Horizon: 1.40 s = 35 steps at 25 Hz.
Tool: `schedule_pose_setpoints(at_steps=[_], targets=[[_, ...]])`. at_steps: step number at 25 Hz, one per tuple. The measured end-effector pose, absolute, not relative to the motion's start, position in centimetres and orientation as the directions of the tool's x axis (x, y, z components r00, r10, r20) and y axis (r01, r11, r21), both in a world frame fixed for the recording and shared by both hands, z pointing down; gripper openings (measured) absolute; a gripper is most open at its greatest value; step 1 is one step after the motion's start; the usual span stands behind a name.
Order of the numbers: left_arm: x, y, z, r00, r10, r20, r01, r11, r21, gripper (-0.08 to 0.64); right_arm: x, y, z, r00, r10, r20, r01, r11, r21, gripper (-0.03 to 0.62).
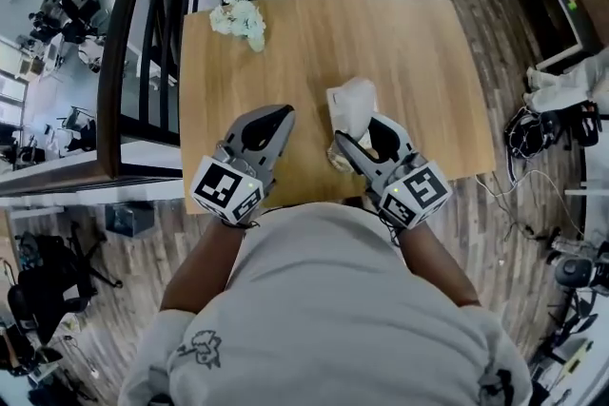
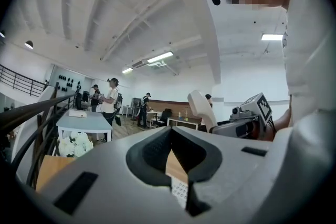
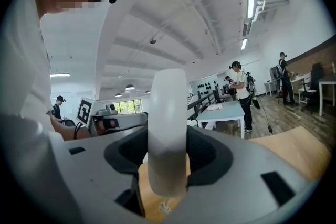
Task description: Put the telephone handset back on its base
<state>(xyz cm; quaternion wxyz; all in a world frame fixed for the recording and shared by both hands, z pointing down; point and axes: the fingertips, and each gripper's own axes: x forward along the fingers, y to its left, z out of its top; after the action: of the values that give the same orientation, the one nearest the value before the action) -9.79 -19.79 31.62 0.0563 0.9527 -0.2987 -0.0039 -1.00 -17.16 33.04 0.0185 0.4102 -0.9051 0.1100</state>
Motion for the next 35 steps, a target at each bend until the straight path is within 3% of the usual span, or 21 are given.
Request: schedule_pose_setpoints(at_steps=[13,35], targets=[[-11.7,-21.6,34.5,0.891,-0.453,0.039,-0.452,-0.873,0.186,0.006,-2.3,-18.2,37.4,-0.534,-0.805,0.259,-0.843,0.481,-0.243,0.224],[-10.2,-24.8,39.7,0.873,-0.467,0.141,-0.488,-0.831,0.267,0.006,3.5,-24.3,52.2,-0.473,-0.717,0.512,-0.881,0.369,-0.297,0.224]])
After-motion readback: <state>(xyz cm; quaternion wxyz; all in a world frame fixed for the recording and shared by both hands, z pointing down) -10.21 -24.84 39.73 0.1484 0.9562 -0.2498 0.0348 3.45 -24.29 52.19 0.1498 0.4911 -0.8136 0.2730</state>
